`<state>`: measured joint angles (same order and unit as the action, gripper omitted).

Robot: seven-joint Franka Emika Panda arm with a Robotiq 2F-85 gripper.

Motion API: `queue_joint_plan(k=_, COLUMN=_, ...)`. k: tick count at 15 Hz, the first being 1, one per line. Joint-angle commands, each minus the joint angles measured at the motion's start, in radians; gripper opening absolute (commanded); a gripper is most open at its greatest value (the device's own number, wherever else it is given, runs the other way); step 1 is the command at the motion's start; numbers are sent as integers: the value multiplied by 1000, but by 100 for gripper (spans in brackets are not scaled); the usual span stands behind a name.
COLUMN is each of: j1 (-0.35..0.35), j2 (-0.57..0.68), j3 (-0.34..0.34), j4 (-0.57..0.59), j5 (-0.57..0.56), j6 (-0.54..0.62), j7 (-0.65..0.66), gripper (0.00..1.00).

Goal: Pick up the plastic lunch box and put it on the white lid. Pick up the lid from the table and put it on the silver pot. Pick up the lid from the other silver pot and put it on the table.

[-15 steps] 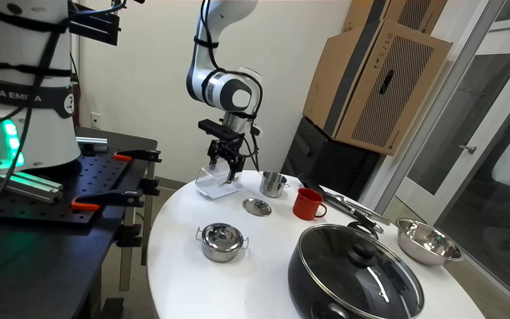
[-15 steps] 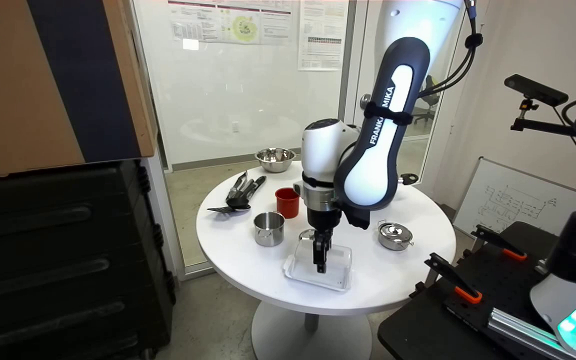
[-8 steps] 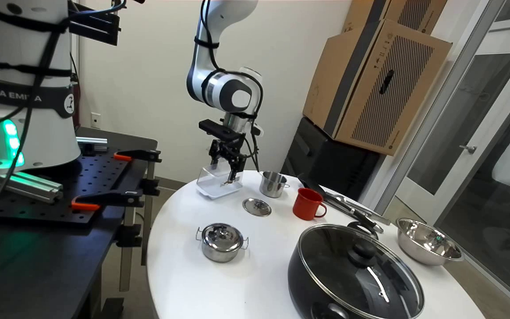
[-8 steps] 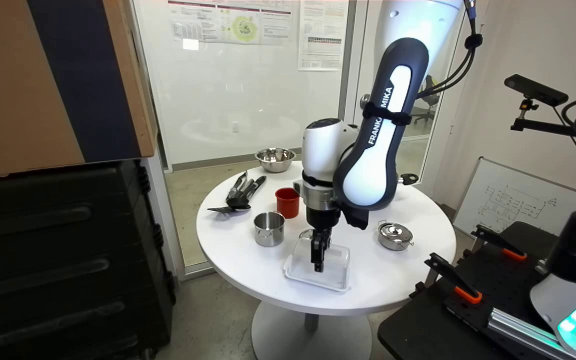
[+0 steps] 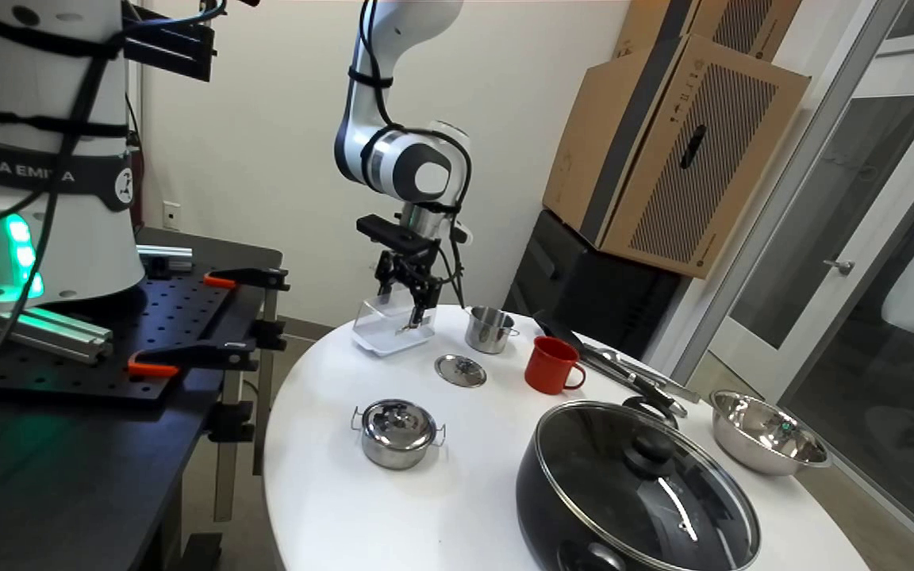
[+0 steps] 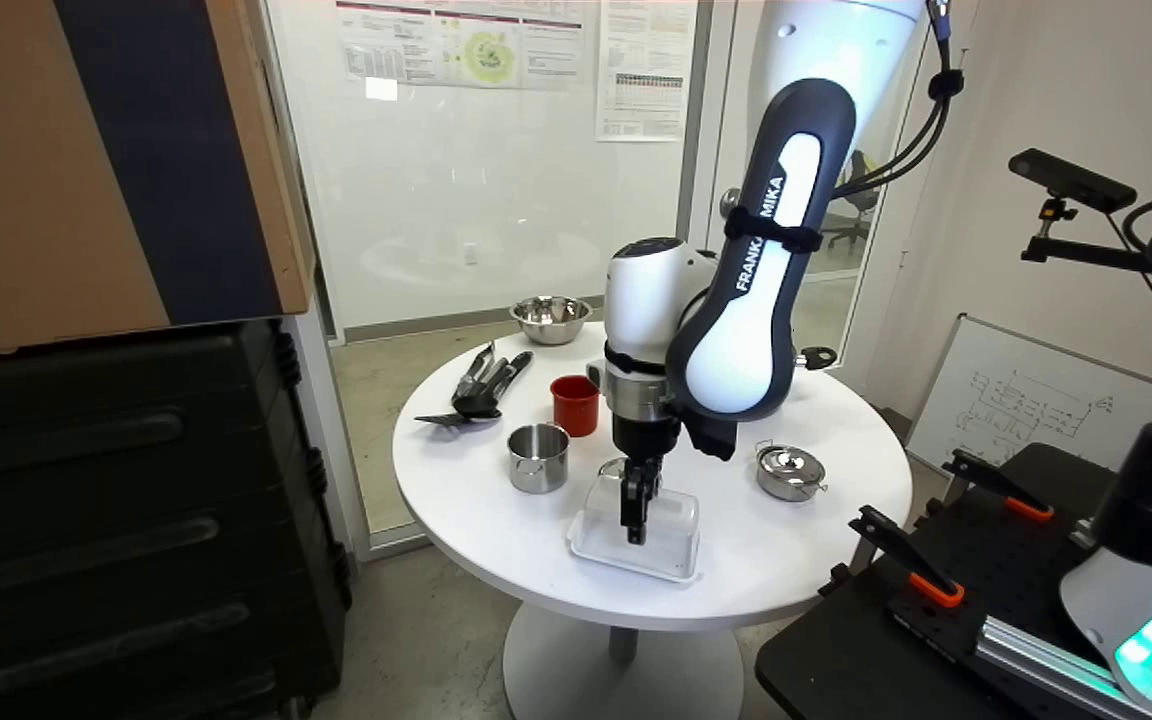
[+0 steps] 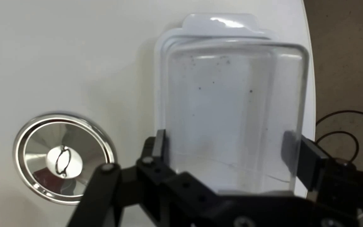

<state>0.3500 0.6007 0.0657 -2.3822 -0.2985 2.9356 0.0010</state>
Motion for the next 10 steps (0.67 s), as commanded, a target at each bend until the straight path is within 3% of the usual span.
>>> queue_joint_plan(k=1, j1=17, j2=4, j3=-17, j4=2, j5=16, j6=28, j7=12, gripper=64)
queue_joint_plan(k=5, j1=30, j2=5, j3=-33, j4=3, j5=12, j6=25, j7=18, gripper=64)
queue_joint_plan(k=6, j1=32, j2=5, j3=-36, j4=4, j5=11, j6=23, j7=18, gripper=97)
queue_joint_plan(k=10, j1=34, j2=6, j3=-35, j4=5, j5=13, j6=17, j7=17, gripper=100)
